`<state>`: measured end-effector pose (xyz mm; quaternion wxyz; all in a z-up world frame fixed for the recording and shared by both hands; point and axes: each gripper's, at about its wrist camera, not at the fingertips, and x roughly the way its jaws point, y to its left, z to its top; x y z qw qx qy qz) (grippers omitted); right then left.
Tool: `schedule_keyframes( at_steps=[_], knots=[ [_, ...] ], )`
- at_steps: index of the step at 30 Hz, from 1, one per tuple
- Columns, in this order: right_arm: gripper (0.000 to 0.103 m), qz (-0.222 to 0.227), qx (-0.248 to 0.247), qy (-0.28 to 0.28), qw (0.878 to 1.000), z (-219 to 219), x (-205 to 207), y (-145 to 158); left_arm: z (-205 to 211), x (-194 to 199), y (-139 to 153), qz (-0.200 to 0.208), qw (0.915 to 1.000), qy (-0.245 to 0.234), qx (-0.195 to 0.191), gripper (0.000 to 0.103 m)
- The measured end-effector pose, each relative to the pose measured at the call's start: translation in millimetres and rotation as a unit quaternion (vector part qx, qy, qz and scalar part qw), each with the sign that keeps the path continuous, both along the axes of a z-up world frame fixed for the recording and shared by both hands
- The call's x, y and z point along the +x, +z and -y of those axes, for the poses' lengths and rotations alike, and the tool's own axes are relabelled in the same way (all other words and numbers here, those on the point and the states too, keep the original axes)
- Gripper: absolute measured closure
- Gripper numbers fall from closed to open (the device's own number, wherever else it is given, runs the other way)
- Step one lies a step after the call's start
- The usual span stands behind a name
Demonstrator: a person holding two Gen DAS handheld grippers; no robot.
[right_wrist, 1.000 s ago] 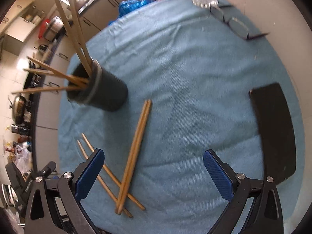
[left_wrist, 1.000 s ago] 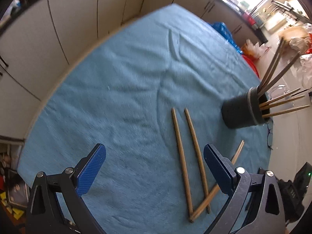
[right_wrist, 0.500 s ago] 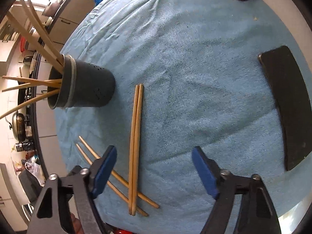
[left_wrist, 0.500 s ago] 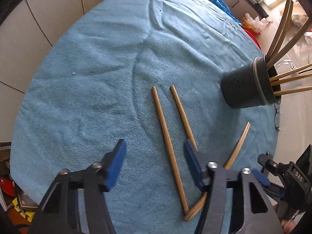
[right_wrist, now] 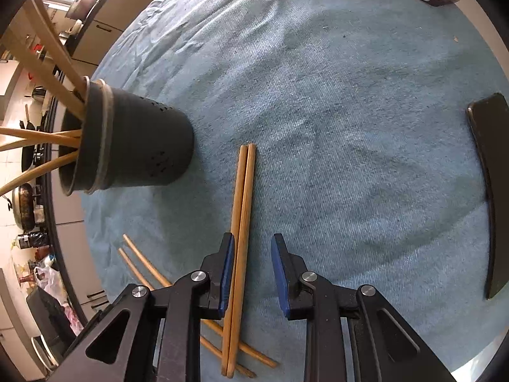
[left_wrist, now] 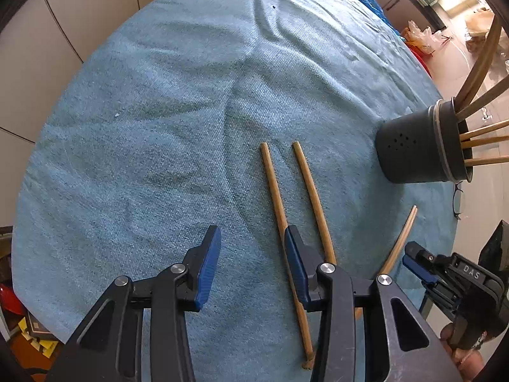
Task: Organize utensils
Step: 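Lower the right tool onto a loose chopstick and close its fingers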
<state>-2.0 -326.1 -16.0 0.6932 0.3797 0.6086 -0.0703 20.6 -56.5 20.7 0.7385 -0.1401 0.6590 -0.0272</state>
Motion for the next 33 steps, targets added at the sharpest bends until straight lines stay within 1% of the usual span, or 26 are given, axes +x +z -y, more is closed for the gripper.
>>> schedule_keyframes(
  at_steps=[3, 8, 10, 12, 13, 18, 21, 22, 23, 24, 26, 28, 33],
  knots=[
    [0.077, -0.003, -0.008, 0.005, 1.0, -4, 7, -3, -1, 0, -1, -0.001, 1.0, -0.002, 0.002, 0.063],
    [0.078, -0.009, -0.043, 0.02, 0.999, -11, 12, -1, -2, -1, -1, -0.001, 1.0, -0.003, 0.002, 0.063],
    [0.078, -0.013, -0.069, 0.03, 0.997, -15, 14, 2, -3, -1, 0, -0.001, 1.0, -0.003, 0.002, 0.063],
    [0.078, -0.015, -0.078, 0.036, 0.996, -18, 14, 2, -4, -1, 0, -0.002, 1.0, -0.003, 0.003, 0.063],
    [0.08, -0.017, -0.084, 0.039, 0.996, -19, 13, 3, -4, -1, -1, -0.003, 1.0, -0.003, 0.003, 0.063],
    [0.08, -0.015, -0.081, 0.038, 0.996, -21, 13, 2, 1, 2, -2, -0.004, 1.0, -0.004, 0.005, 0.063],
    [0.079, -0.019, -0.102, 0.065, 0.992, -31, 17, 3, 4, 3, -2, -0.007, 0.9999, -0.007, 0.003, 0.063],
    [0.082, -0.02, -0.118, 0.084, 0.989, -36, 19, 4, 5, 3, -2, -0.007, 0.9999, -0.009, 0.005, 0.063],
    [0.088, -0.021, -0.129, 0.095, 0.987, -42, 20, 5, 7, 4, -2, -0.007, 0.9999, -0.011, 0.006, 0.063],
    [0.091, -0.022, -0.143, 0.108, 0.984, -46, 20, 5, 9, 5, -2, -0.008, 0.9998, -0.013, 0.008, 0.063],
    [0.093, -0.019, -0.153, 0.122, 0.981, -48, 18, 5, 12, 5, -3, -0.009, 0.9998, -0.017, 0.011, 0.063],
    [0.096, -0.021, -0.155, 0.12, 0.98, -44, 12, 5, 15, 6, -3, -0.009, 0.9996, -0.02, 0.016, 0.063],
    [0.096, -0.02, -0.146, 0.1, 0.984, -32, -7, 5, 27, 11, -3, -0.006, 0.9989, -0.032, 0.036, 0.062]
  ],
)
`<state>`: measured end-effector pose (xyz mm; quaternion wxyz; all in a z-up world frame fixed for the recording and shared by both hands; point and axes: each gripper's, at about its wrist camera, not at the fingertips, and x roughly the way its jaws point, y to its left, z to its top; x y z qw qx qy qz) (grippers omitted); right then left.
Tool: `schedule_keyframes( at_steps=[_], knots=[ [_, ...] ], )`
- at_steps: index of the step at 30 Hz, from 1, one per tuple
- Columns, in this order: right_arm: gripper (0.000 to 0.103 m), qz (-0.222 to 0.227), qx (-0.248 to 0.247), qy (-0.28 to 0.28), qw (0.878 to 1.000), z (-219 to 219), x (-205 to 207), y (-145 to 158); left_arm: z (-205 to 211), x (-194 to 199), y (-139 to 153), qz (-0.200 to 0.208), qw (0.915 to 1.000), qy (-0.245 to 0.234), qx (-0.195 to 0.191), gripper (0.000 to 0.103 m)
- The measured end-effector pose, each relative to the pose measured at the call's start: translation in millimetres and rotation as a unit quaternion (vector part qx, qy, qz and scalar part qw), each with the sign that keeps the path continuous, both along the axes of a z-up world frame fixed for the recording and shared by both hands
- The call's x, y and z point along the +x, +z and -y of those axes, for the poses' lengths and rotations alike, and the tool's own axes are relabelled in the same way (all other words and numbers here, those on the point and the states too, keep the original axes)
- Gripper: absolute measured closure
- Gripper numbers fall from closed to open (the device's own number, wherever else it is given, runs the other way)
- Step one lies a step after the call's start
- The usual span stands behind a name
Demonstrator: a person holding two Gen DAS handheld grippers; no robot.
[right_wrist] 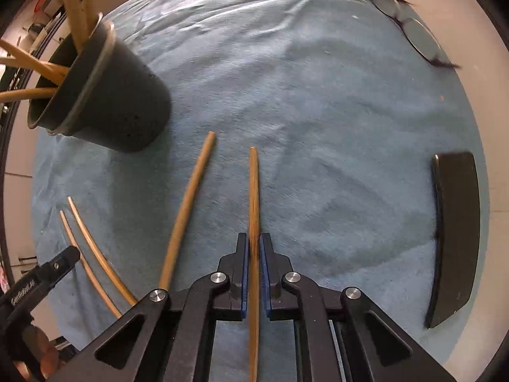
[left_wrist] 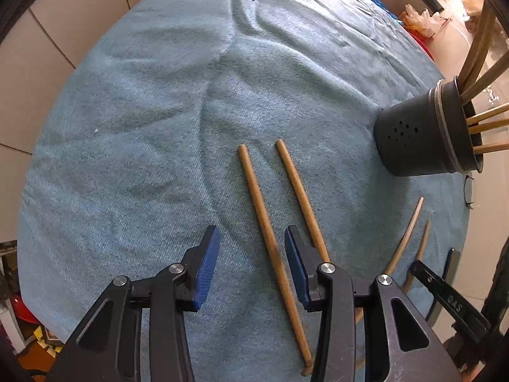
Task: Organize utensils
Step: 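Lower the right tool onto a loose chopstick and close its fingers, then lift the chopstick upright with the right tool toward the black holder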
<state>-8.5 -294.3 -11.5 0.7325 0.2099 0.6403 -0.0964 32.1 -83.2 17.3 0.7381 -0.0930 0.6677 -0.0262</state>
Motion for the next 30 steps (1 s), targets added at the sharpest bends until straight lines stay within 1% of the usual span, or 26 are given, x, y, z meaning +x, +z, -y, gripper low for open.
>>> schedule_keyframes(
  at_steps=[3, 6, 7, 8, 10, 11, 15, 18, 21, 24, 26, 30],
  knots=[
    [0.096, 0.003, 0.009, -0.005, 1.0, 7, -10, -3, 11, 3, 0, 0.004, 0.9995, -0.013, 0.028, 0.062],
    [0.095, 0.008, 0.013, -0.005, 1.0, 7, -15, -6, 24, 4, -1, 0.02, 0.9969, -0.04, 0.066, 0.063],
    [0.095, 0.008, 0.013, -0.003, 1.0, 7, -16, -6, 29, 3, -1, 0.027, 0.9949, -0.05, 0.083, 0.068],
    [0.096, 0.009, 0.015, -0.004, 1.0, 8, -19, -7, 31, 2, -1, 0.032, 0.9933, -0.055, 0.097, 0.075],
    [0.096, 0.012, 0.023, -0.008, 1.0, 14, -22, -8, 29, -1, -1, 0.04, 0.9922, -0.06, 0.102, 0.084],
    [0.096, 0.012, 0.023, -0.004, 1.0, 15, -23, -8, 26, -2, 0, 0.042, 0.9923, -0.061, 0.099, 0.089],
    [0.096, 0.015, 0.031, 0.002, 0.999, 24, -20, -9, 9, -12, 0, 0.034, 0.9947, -0.055, 0.08, 0.096],
    [0.096, 0.022, 0.041, 0.006, 0.999, 37, -23, -9, -3, -24, 1, 0.029, 0.9962, -0.054, 0.062, 0.097],
    [0.096, 0.028, 0.058, 0.002, 0.998, 44, -30, -4, -15, -38, 2, 0.032, 0.9977, -0.054, 0.027, 0.097],
    [0.096, 0.046, 0.074, -0.002, 0.996, 50, -45, -1, -24, -52, 9, 0.048, 0.9976, -0.048, 0.011, 0.097],
    [0.096, 0.073, 0.091, -0.006, 0.993, 55, -53, 7, -25, -59, 19, 0.065, 0.9968, -0.045, 0.001, 0.097],
    [0.096, 0.12, 0.098, -0.008, 0.988, 61, -67, 31, -24, -68, 50, 0.104, 0.9936, -0.042, -0.005, 0.097]
  ],
)
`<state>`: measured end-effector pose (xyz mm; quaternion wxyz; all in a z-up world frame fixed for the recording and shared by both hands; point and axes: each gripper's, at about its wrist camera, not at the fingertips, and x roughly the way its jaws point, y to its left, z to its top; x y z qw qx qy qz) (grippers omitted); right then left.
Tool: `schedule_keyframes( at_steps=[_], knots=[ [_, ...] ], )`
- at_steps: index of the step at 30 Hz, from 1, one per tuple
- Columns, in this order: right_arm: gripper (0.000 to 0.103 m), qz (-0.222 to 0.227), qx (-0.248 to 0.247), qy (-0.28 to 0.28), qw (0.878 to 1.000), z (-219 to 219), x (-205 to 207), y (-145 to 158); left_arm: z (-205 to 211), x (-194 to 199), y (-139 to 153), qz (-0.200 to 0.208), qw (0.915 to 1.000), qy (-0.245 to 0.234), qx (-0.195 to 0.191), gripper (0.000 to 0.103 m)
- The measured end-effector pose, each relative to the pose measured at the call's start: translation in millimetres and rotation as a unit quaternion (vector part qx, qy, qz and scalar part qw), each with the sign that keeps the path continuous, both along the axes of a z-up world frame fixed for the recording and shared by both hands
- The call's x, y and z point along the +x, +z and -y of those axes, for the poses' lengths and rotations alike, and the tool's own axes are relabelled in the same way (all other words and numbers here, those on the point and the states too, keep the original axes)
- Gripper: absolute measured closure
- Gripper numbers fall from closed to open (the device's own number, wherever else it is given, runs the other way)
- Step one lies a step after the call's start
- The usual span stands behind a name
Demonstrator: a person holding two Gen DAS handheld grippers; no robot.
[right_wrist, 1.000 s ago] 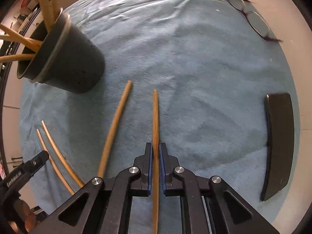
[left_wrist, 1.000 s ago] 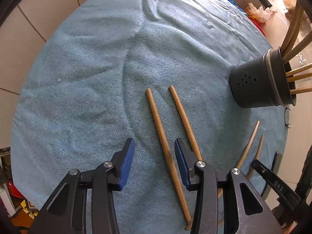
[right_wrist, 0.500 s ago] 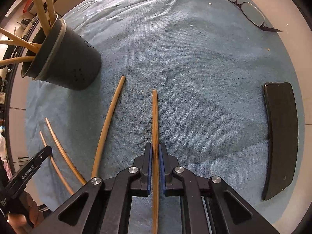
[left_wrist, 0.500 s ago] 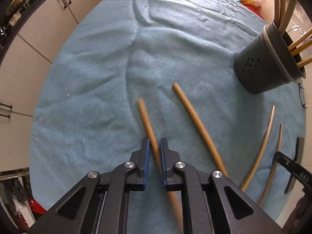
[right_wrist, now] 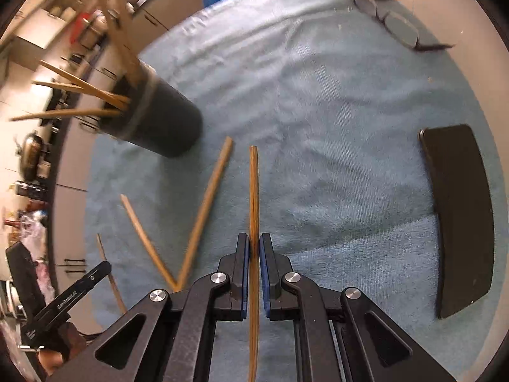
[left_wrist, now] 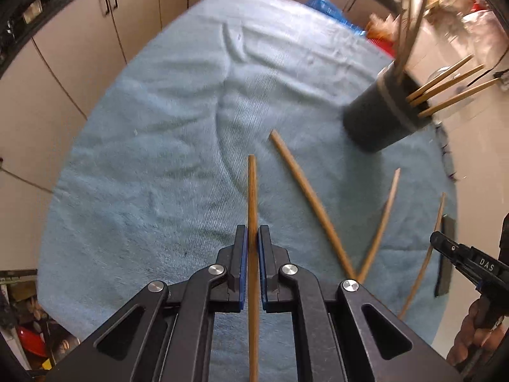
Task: Organize utensils
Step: 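Lift the chopstick upright with the right tool toward the black holder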
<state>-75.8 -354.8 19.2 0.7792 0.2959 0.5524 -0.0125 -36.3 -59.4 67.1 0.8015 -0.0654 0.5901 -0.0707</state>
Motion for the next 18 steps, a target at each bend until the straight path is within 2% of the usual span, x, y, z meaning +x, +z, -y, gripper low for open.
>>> schedule_keyframes(
  at_steps=[3, 8, 11, 18],
  knots=[
    [0.096, 0.047, -0.016, 0.005, 0.999, -1, -12, 30, -6, -9, 28, 0.037, 0.9993, -0.004, -0.004, 0.097],
    [0.096, 0.121, -0.059, 0.011, 0.991, -7, -31, 71, 10, -13, 63, 0.088, 0.9961, -0.006, -0.007, 0.097],
    [0.096, 0.144, -0.068, 0.01, 0.987, -7, -42, 83, 11, -19, 81, 0.108, 0.9941, -0.008, -0.006, 0.097],
    [0.096, 0.175, -0.07, 0.007, 0.982, -10, -47, 99, 20, -22, 91, 0.124, 0.9921, -0.012, -0.008, 0.097]
  ],
)
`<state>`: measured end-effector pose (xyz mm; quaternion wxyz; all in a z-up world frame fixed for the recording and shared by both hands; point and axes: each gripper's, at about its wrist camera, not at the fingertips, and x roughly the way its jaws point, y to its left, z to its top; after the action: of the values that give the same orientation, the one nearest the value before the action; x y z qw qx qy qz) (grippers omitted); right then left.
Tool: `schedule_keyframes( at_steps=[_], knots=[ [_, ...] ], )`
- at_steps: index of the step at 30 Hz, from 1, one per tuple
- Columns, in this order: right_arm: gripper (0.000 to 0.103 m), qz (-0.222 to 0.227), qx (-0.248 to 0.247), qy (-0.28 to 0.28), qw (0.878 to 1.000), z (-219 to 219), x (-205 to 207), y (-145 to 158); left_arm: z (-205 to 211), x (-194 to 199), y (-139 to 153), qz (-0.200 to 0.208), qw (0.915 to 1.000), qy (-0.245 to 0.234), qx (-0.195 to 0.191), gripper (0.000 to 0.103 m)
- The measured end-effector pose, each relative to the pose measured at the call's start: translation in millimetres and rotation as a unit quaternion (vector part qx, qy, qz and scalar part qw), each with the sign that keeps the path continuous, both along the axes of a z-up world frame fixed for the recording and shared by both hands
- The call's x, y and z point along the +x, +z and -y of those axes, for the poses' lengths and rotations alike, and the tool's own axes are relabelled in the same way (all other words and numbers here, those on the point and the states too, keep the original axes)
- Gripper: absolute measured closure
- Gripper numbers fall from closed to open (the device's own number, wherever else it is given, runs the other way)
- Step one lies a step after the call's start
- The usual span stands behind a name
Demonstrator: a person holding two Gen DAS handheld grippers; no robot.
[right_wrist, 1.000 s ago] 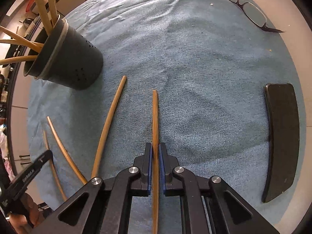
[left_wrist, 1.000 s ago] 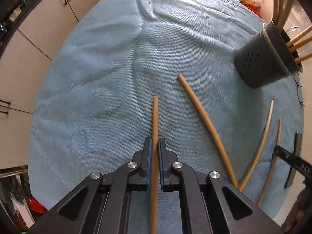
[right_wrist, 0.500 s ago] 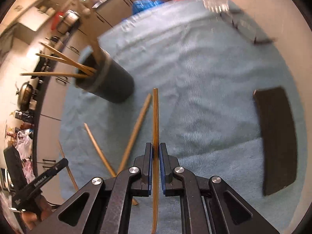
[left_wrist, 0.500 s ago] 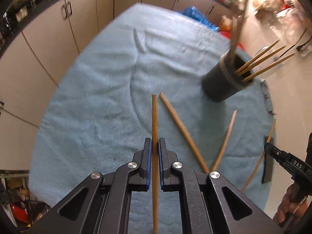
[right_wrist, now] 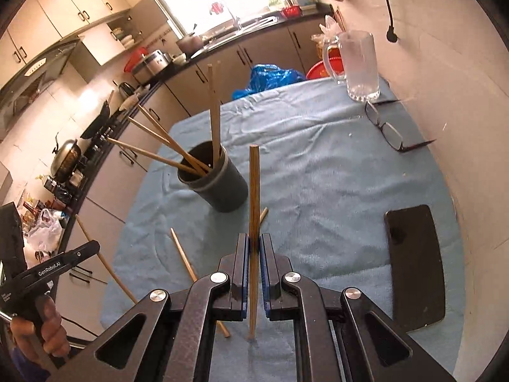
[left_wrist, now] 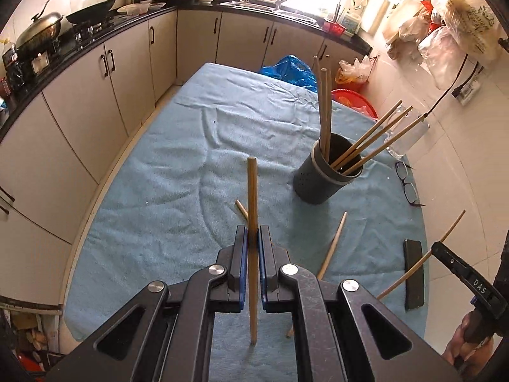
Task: Organize utensils
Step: 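Lift the chopstick upright with the right tool toward the black holder, then lower the chopstick into the black holder with the right tool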
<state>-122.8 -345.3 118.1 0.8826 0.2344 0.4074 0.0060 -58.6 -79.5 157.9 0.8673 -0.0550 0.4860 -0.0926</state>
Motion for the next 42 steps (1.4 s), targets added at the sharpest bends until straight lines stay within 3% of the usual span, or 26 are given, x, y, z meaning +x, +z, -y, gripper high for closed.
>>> schedule_keyframes(
  at_steps=[42],
  knots=[
    [0.096, 0.039, -0.002, -0.012, 0.999, 5, -2, 30, 5, 12, 39, 0.041, 0.9989, -0.01, -0.019, 0.097]
  ],
)
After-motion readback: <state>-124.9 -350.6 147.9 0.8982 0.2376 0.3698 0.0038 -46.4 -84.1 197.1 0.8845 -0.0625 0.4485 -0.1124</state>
